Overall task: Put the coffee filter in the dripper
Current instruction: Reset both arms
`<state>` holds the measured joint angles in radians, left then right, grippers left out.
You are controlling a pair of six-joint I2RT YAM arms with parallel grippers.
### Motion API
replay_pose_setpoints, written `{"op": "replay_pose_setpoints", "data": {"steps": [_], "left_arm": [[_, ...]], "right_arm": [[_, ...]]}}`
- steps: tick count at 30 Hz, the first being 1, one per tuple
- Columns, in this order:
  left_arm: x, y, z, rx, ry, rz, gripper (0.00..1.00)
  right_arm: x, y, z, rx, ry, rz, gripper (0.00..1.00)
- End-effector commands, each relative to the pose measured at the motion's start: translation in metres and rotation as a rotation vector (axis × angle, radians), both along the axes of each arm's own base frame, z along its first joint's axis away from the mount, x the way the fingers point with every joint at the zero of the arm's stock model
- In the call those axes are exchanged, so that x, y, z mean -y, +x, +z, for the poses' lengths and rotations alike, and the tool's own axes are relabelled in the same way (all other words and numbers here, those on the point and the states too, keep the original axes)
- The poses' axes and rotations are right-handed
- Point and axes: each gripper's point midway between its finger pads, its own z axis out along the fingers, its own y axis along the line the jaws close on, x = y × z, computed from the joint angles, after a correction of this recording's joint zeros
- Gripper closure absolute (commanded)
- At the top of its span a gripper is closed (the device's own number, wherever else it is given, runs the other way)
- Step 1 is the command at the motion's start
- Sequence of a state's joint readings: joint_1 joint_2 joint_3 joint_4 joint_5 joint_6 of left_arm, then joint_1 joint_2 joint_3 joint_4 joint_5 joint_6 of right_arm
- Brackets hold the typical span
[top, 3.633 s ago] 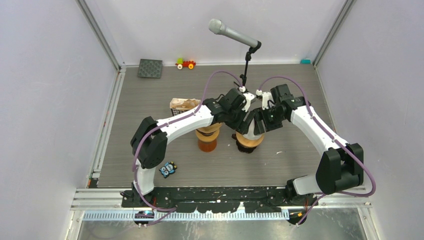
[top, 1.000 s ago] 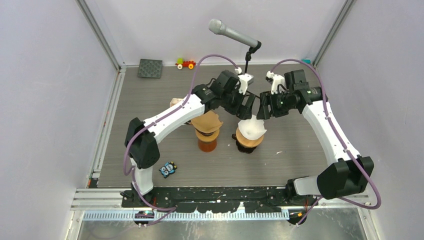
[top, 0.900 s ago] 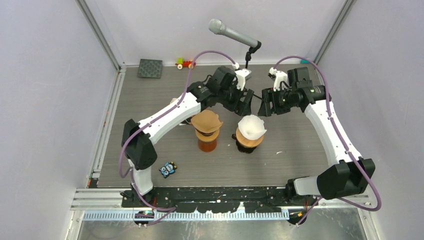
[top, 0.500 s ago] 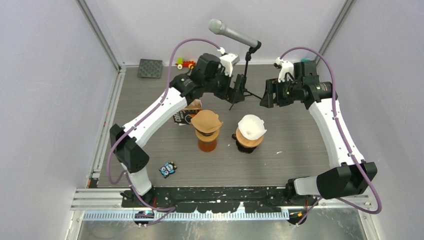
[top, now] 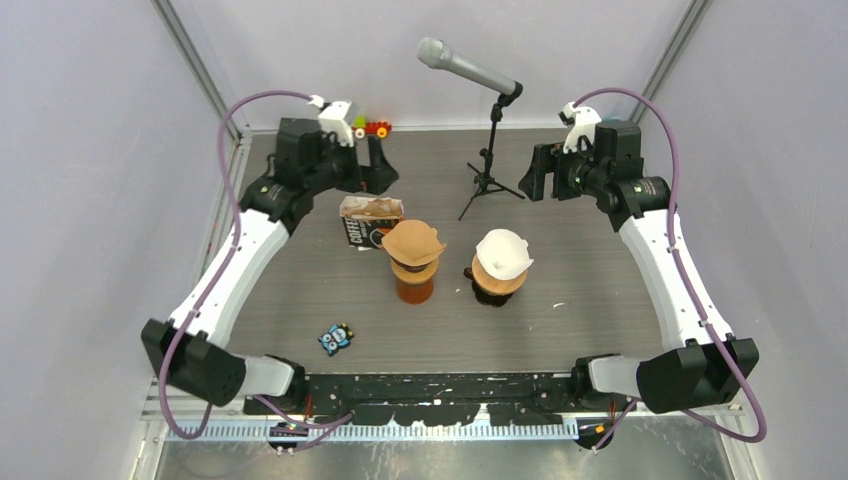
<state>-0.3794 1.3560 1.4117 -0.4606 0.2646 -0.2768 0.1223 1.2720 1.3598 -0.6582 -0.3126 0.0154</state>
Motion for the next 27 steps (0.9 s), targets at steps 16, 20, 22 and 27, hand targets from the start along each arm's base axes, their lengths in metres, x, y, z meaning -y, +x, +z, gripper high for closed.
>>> {"op": "replay_pose_setpoints", "data": {"steps": [16, 20, 22, 27], "left_arm": [[-0.144, -0.021, 0.037, 0.357, 0.002, 0.347, 0.0], [-0.148, -0.032, 0.035, 0.367, 0.058, 0.342, 0.0], [-0.148, -0.038, 0.037, 0.371, 0.059, 0.337, 0.0], [-0.14, -0.053, 0.045, 0.376, 0.05, 0.29, 0.0]], "right_arm": [[0.001, 0.0, 0.025, 0.105, 0.091, -0.072, 0.14], [0.007, -0.014, 0.041, 0.195, 0.072, -0.074, 0.13], [0.008, -0.023, 0.05, 0.246, 0.069, -0.061, 0.13], [0.012, -0.04, 0.066, 0.342, 0.057, -0.058, 0.13]]}}
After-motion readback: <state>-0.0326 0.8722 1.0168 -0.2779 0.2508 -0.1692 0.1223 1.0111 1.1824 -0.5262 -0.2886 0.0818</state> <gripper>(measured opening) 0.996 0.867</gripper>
